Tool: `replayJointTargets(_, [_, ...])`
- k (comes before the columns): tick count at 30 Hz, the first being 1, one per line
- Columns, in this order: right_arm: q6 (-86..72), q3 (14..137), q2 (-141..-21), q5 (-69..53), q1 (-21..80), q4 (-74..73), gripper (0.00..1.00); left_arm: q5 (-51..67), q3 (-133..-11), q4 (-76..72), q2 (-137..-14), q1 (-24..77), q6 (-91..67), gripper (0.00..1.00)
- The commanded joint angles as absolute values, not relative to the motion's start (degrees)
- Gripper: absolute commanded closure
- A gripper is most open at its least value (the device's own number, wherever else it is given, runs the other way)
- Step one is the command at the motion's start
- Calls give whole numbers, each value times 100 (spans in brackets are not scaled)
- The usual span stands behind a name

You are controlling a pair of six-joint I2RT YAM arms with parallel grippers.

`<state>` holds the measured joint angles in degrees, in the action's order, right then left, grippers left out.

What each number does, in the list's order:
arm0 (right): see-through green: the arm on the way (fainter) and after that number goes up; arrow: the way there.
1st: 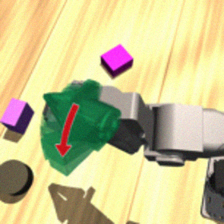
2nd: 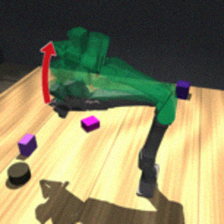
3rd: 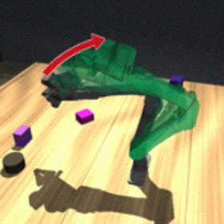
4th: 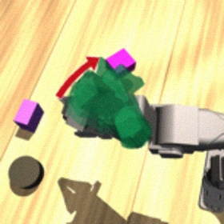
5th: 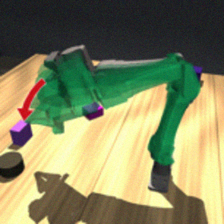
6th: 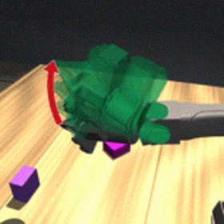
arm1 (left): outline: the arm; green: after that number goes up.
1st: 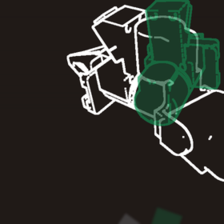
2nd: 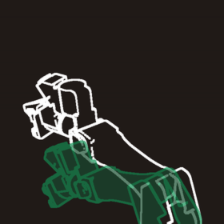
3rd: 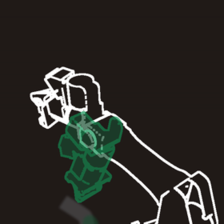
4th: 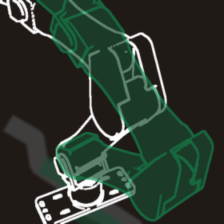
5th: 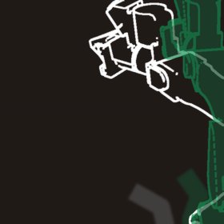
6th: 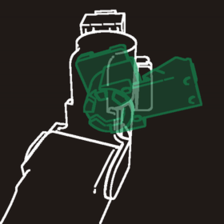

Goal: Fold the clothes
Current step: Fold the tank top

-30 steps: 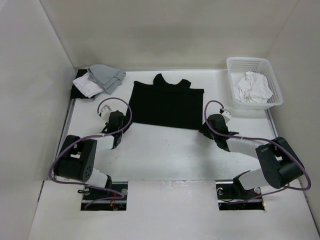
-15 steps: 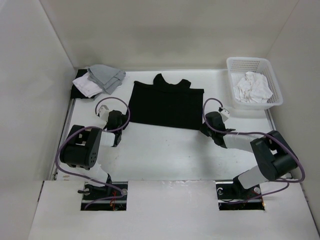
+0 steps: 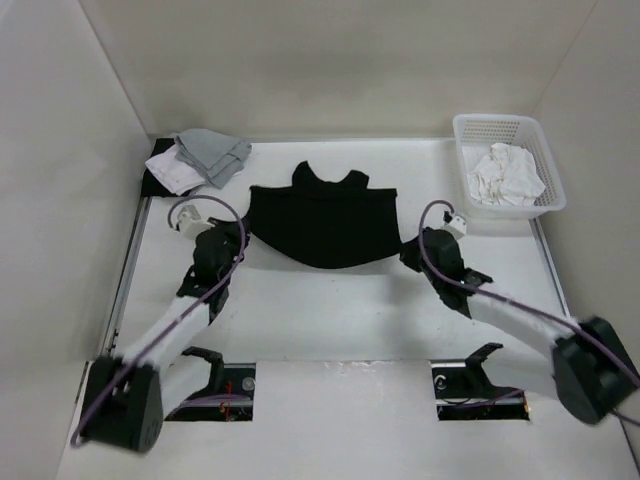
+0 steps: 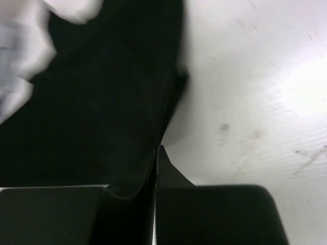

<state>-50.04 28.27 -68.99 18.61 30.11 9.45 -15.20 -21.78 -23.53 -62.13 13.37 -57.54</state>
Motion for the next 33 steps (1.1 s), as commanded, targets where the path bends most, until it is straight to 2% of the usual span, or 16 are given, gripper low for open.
replayJointTargets(1, [-4571, 2961, -5033, 2381, 3430, -65, 100, -1915, -2705, -919, -4119, 1568, -5108, 100])
replayJointTargets(4, [-4395, 3504, -3502, 2750, 3914, -1524, 100, -2214, -3495, 348, -2851, 1858, -4660, 100])
replayJointTargets(7, [-4210, 4409, -2683, 3128, 4423, -2686, 100, -2312, -4383, 1184, -2330, 2139, -4465, 100])
replayJointTargets(12, [-4140, 5684, -2505, 3734, 5652, -3488, 100, -2268, -5281, 1722, -2232, 2543, -4429, 100])
replayJointTargets(17, [-3903, 5696, -2951, 4297, 6324, -3297, 100, -2347, -5020, 1714, -2565, 2659, -4386, 100])
replayJointTargets(20, [-3745, 5293, -3540, 3791, 5519, -2841, 100, -2250, -4493, 1452, -3092, 2545, -4491, 99])
replayJointTargets(23, [-3683, 4582, -4172, 2247, 4053, -1736, 100, -2127, -3921, 776, -3908, 2299, -4553, 99])
replayJointTargets(26, [-3875, 4123, -5286, 883, 2627, -540, 100, -1934, -3648, -93, -5120, 1764, -4597, 99])
replayJointTargets(29, [-3946, 4384, -6806, 405, 1948, 253, 100, -1802, -3778, -999, -6692, 1324, -4850, 99])
replayJointTargets(33, [-3850, 5481, -8574, 194, 1727, 448, 100, -1312, -4735, -1502, -8557, 937, -5053, 99])
